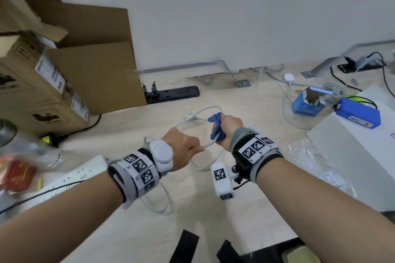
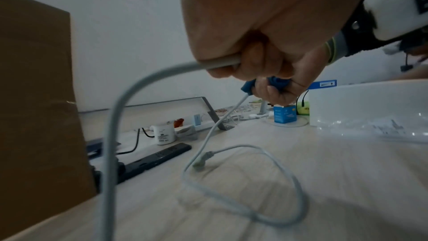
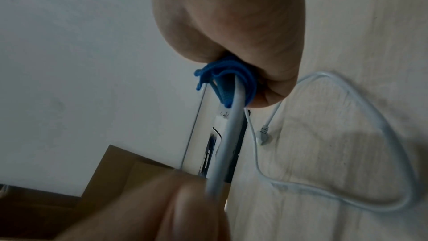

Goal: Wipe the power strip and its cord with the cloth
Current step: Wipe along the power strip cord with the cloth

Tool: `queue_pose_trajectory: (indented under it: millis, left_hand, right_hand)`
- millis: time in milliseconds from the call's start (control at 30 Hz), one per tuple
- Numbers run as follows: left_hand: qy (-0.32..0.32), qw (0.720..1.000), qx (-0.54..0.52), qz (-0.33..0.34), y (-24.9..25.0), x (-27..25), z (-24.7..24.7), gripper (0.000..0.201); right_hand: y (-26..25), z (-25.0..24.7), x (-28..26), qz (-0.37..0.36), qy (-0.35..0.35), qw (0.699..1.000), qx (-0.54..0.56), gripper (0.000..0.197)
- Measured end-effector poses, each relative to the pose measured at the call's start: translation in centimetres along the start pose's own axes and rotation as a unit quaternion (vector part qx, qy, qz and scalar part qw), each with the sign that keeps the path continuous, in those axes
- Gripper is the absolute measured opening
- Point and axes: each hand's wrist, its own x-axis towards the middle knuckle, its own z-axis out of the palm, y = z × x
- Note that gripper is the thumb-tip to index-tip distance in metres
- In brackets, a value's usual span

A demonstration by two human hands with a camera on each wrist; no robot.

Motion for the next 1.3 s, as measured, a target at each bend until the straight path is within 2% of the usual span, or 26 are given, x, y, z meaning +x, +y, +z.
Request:
queue_pose_trajectory:
  millis: [33,133,200,300,333,367,400,467,500,533,600,700,733,833,867,933,1067,1167,1267,1300]
  left_hand:
    - [-0.02,1.0,0.0,0.023,-0.9,-0.6,-0.1,0.05]
    - [-0.182,0.979,0.084,0.031,-3.2,-2.9,-0.5,0.047]
    - [-0.252,0.955,0.156,0.0,-5.0,-3.6,-1.2,0.037]
    - [-0.346,0.894,0.272,-0.083,-6.8,-1.7,-2.6,0.03]
    - [-0.357,0.884,0.286,-0.098,-7.0,-0.9,-2.8,0.029]
    - [-0.35,0.889,0.273,-0.114,-6.7,-0.3,-2.8,0.032]
    - [-0.316,0.912,0.225,-0.131,-6.3,0.0,-2.6,0.038]
    - [-0.194,0.963,0.053,-0.179,-4.5,0.3,-1.5,0.039]
    - [-0.142,0.966,-0.049,-0.208,-3.2,0.3,-0.9,0.032]
    - [-0.104,0.957,-0.136,-0.235,-2.0,0.5,-0.4,0.024]
    - [-0.045,0.938,-0.21,-0.273,-0.3,1.0,0.4,0.024]
    - [0.041,0.935,-0.199,-0.291,0.8,2.1,0.4,0.027]
    - [0.053,0.938,-0.19,-0.287,1.1,2.7,-0.1,0.027]
    - [-0.015,0.962,-0.086,-0.26,1.9,4.5,-1.1,0.021]
    - [-0.037,0.966,-0.056,-0.251,2.0,4.7,-1.2,0.02]
    - [-0.044,0.972,-0.035,-0.228,2.0,4.2,-1.3,0.02]
    - [-0.043,0.991,0.026,-0.126,1.9,1.8,-1.4,0.042]
    - [-0.042,0.997,0.039,-0.051,0.9,0.5,-1.5,0.049]
    - [0.014,0.997,0.042,0.06,-0.8,-1.1,-1.1,0.046]
    - [0.011,0.994,0.056,0.093,-1.6,-1.9,-0.9,0.047]
  right_hand:
    - [-0.3,0.0,0.0,-0.008,0.005,1.0,-0.006,0.036]
    - [-1.5,-0.9,0.8,-0.04,0.029,0.999,0.015,0.038]
    - [-2.0,-1.2,1.3,-0.06,0.03,0.997,0.045,0.04]
    - [-1.5,-0.3,1.1,-0.076,0.007,0.996,0.053,0.041]
    - [-1.4,0.4,1.2,-0.081,-0.001,0.995,0.051,0.041]
    - [-1.3,0.8,1.3,-0.084,-0.011,0.995,0.056,0.042]
    - [-1.4,1.2,1.4,-0.087,-0.02,0.994,0.07,0.042]
    - [-1.5,1.4,1.5,-0.085,-0.024,0.991,0.104,0.043]
    - [-1.5,1.4,1.5,-0.085,-0.022,0.989,0.12,0.043]
    - [-1.8,1.3,1.6,-0.087,-0.019,0.987,0.133,0.041]
    - [-2.4,1.1,1.6,-0.078,-0.011,0.986,0.146,0.032]
    - [-2.4,2.2,0.0,-0.032,-0.004,0.989,0.142,0.034]
    - [-1.6,2.9,-0.7,-0.047,-0.002,0.992,0.118,0.031]
    - [1.5,4.7,-1.7,-0.13,0.013,0.99,-0.046,0.026]
    - [1.7,5.0,-1.9,-0.139,0.025,0.987,-0.077,0.025]
    - [1.4,5.1,-1.4,-0.108,0.042,0.988,-0.098,0.024]
    - [-0.7,3.6,-0.3,-0.053,0.053,0.997,0.029,0.031]
    - [-1.7,2.2,0.3,-0.035,0.053,0.997,0.04,0.033]
    - [-2.3,0.8,1.0,-0.016,0.046,0.998,0.035,0.029]
    - [-2.6,0.1,1.3,-0.014,0.046,0.999,0.021,0.03]
